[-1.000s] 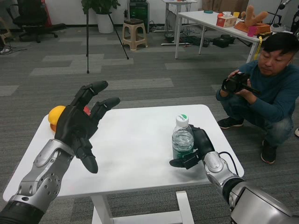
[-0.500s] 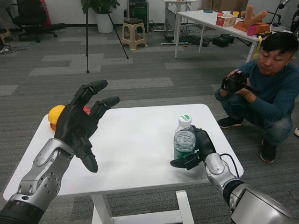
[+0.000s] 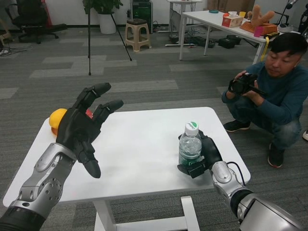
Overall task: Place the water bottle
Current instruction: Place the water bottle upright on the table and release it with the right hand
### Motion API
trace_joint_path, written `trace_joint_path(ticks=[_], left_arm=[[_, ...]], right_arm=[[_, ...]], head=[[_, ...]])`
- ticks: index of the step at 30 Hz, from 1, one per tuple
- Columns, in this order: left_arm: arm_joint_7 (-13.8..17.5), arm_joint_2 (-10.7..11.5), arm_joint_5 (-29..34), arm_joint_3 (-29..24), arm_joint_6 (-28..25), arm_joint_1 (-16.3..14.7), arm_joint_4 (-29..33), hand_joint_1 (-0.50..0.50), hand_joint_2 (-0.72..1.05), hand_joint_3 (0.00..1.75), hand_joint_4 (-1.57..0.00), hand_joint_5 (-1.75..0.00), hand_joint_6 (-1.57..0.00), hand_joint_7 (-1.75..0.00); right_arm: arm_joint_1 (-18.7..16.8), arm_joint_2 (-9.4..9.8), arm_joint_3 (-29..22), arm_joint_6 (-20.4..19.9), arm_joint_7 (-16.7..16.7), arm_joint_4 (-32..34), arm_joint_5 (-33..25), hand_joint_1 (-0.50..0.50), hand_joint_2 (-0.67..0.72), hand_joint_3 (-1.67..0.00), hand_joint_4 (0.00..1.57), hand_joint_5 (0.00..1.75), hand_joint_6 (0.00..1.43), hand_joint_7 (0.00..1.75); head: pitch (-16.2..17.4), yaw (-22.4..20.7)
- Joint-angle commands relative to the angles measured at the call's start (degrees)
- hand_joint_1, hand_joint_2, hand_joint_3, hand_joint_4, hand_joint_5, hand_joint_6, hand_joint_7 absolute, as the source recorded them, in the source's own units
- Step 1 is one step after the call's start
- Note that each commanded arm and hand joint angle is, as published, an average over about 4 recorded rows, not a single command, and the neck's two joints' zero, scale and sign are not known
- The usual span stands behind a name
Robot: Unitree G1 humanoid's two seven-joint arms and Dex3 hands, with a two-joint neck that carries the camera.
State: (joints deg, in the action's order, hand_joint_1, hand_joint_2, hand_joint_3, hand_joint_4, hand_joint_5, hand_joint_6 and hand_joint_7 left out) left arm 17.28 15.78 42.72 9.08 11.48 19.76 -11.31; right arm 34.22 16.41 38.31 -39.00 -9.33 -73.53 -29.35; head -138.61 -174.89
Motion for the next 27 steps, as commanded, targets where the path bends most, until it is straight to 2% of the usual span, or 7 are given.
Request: trace_joint_path(ticks=[1, 4, 10, 13, 19, 22, 27], left_arm=[[0.30, -0.22, 0.17, -0.20, 0.39, -0.78, -0.29, -0.26, -0.46, 0.09, 0.00, -1.03, 0.00, -1.12], [0.30, -0.22, 0.17, -0.20, 0.39, -0.78, -0.29, -0.26, -0.46, 0.09, 0.00, -1.03, 0.00, -1.12], [0.30, -0.22, 0.17, -0.20, 0.39, -0.78, -0.29, -0.26, -0.46, 0.07, 0.00, -1.03, 0.00, -1.12], [0.30, -0.22, 0.17, -0.20, 0.39, -0.78, -0.29, -0.26, -0.46, 0.04, 0.00, -1.03, 0.00, -1.12], [0.30, -0.22, 0.17, -0.22, 0.39, -0.78, -0.29, -0.26, -0.46, 0.07, 0.00, -1.03, 0.00, -1.12], [0.30, -0.22, 0.17, -0.29, 0.39, -0.78, -0.29, -0.26, -0.46, 0.04, 0.00, -1.03, 0.00, -1.12], [0.30, -0.22, 0.17, -0.24, 0.39, -0.78, -0.29, -0.26, -0.46, 0.09, 0.00, -1.03, 0.00, -1.12]], right_arm=[[-1.64, 0.20, -0.30, 1.45, 0.47, -0.39, 0.43, 0.16, -0.11, -1.35, 0.40, 0.80, 0.18, 0.98], [-1.70, 0.20, -0.43, 1.38, 0.54, -0.39, 0.43, 0.12, -0.10, -1.33, 0.37, 0.80, 0.17, 0.93], [-1.97, 0.38, -1.33, 1.47, 1.31, -0.30, 0.35, 0.15, -0.16, -1.23, 0.37, 0.87, 0.17, 0.84], [-2.05, 0.38, -1.70, 1.47, 1.50, -0.21, 0.35, 0.09, -0.11, -1.05, 0.35, 0.95, 0.16, 0.82], [-2.14, 0.56, -2.60, 1.49, 2.32, -0.03, 0.35, 0.01, -0.07, -0.44, 0.31, 1.07, 0.13, 0.72], [-2.19, 0.56, -2.98, 1.51, 2.74, -0.03, 0.35, -0.14, 0.08, -0.14, 0.27, 1.07, 0.10, 0.73], [-2.23, 0.56, -3.09, 1.51, 2.93, -0.03, 0.35, -0.26, 0.23, -0.08, 0.24, 1.07, 0.09, 0.70]], head=[[0.07, 0.00], [0.09, 0.00], [0.11, 0.03], [0.11, 0.02], [0.15, -0.02], [0.21, -0.08], [0.25, -0.06]])
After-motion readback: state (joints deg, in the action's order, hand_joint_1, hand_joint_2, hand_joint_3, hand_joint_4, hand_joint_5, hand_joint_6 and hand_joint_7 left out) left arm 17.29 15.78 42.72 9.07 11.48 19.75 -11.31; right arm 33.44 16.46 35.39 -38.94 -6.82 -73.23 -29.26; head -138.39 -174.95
